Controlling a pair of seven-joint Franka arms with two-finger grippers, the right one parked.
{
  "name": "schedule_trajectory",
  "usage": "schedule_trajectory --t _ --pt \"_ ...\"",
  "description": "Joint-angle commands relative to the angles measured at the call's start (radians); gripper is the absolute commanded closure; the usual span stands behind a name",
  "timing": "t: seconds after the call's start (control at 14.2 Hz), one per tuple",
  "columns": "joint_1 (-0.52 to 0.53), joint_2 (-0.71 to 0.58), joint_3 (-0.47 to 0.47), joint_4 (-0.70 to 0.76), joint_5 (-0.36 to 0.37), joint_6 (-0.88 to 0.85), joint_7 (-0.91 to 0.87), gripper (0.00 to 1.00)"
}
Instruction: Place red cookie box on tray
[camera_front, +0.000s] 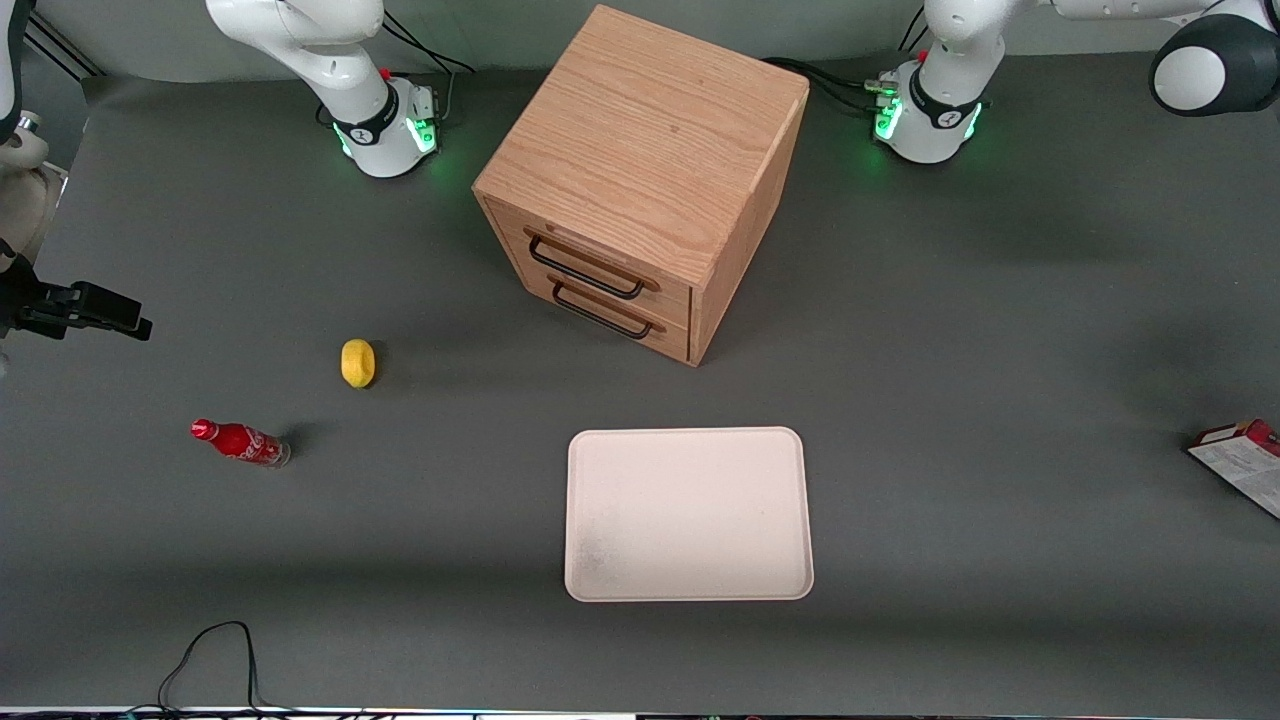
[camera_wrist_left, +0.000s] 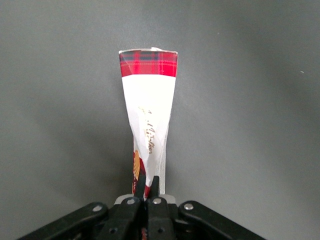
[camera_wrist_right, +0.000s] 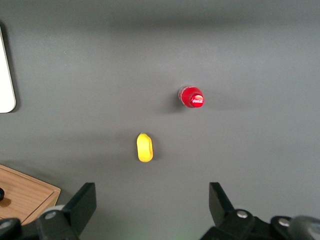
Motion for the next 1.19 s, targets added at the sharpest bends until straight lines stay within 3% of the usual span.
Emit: schedule_trajectory --t 0.0,0.28,0.84,1.12 --pt "-0.002 -0.042 0.009 0.124 0.013 -0.191 -0.003 1.00" --pt "-0.001 -0.121 0.018 0.227 0.033 -0.337 -0.005 1.00" --pt "0.048 -0.366 0.012 0.228 0.032 -0.483 -0.002 1.00" --pt "-0.059 -0.412 -0.014 0.224 0.033 -0.564 0.015 1.00"
